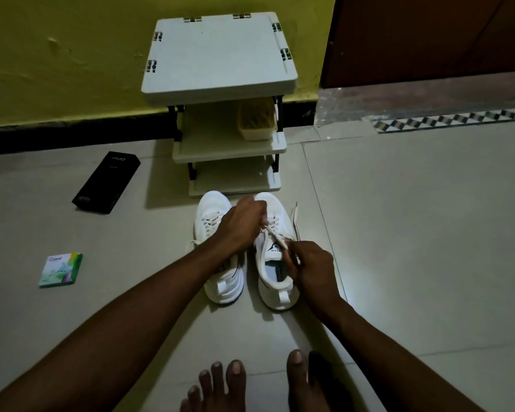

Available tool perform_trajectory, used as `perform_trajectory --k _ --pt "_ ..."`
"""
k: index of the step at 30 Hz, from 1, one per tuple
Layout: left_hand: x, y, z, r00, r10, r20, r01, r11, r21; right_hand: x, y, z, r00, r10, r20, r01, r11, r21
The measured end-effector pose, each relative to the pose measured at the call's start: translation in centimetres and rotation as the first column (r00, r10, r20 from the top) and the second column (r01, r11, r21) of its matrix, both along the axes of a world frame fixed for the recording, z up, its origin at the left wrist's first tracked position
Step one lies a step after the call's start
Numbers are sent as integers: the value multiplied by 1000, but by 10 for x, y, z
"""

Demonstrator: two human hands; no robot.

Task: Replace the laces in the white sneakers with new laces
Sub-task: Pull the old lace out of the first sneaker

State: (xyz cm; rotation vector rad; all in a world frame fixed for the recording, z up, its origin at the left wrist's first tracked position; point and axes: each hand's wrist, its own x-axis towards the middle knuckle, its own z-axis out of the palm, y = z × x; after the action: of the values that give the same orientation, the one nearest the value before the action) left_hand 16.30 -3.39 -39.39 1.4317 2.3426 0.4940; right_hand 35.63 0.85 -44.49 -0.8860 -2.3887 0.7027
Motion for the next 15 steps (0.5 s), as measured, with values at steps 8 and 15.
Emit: perform_trajectory --k 8,15 --pt "1 17 17 669 371 644 -427 901 -76 -7 -6 4 995 -1 100 3 1000 -27" --pt "-15 4 14 993 -40 107 44 998 -33 -5 -8 8 996 -19 84 22 999 -38"
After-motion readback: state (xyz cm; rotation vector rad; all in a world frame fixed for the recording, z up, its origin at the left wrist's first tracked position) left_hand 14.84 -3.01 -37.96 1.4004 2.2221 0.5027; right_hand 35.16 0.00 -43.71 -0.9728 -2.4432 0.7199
